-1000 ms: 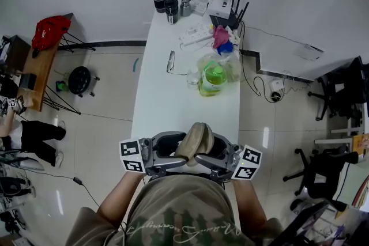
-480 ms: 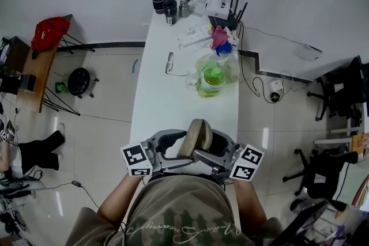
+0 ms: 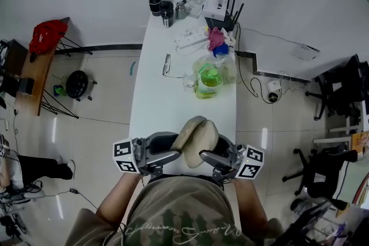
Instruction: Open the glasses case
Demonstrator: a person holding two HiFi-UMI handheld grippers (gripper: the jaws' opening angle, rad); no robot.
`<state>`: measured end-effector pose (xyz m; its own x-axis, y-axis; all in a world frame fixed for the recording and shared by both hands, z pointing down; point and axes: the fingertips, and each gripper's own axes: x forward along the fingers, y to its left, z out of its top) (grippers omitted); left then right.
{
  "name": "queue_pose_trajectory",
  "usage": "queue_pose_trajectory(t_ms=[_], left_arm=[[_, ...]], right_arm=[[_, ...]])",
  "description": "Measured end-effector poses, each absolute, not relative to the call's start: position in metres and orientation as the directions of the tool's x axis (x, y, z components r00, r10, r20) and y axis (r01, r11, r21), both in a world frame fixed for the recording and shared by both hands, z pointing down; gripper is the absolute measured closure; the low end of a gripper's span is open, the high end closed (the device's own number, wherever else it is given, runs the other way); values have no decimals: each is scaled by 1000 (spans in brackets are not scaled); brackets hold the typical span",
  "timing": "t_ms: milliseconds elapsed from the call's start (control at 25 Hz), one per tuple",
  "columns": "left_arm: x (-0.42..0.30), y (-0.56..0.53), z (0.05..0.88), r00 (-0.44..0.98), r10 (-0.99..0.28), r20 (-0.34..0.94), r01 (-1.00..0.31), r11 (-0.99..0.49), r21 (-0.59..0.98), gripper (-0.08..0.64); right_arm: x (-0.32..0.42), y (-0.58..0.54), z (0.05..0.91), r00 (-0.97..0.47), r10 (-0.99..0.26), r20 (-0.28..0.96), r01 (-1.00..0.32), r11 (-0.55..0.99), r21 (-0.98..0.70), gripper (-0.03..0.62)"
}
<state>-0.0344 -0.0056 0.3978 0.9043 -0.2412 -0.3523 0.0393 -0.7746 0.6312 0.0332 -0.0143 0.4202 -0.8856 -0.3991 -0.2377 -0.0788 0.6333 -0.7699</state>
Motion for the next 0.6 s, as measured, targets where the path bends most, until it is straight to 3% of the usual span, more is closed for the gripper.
queue_pose_trajectory(t_ms=[80, 320, 600], left_arm=[[-34, -6, 397, 917, -231, -324, 10, -801, 599, 354], [-15, -4, 411, 963, -257, -81, -205, -895, 397, 353], [-23, -22, 424, 929, -366, -42, -311, -840, 444, 372]], right_arm=[[32, -14, 420, -887, -406, -222, -115, 658, -744, 239], [46, -33, 424, -848, -492, -194, -176, 608, -774, 244], [36, -27, 424, -869, -464, -169, -208, 655, -726, 244]])
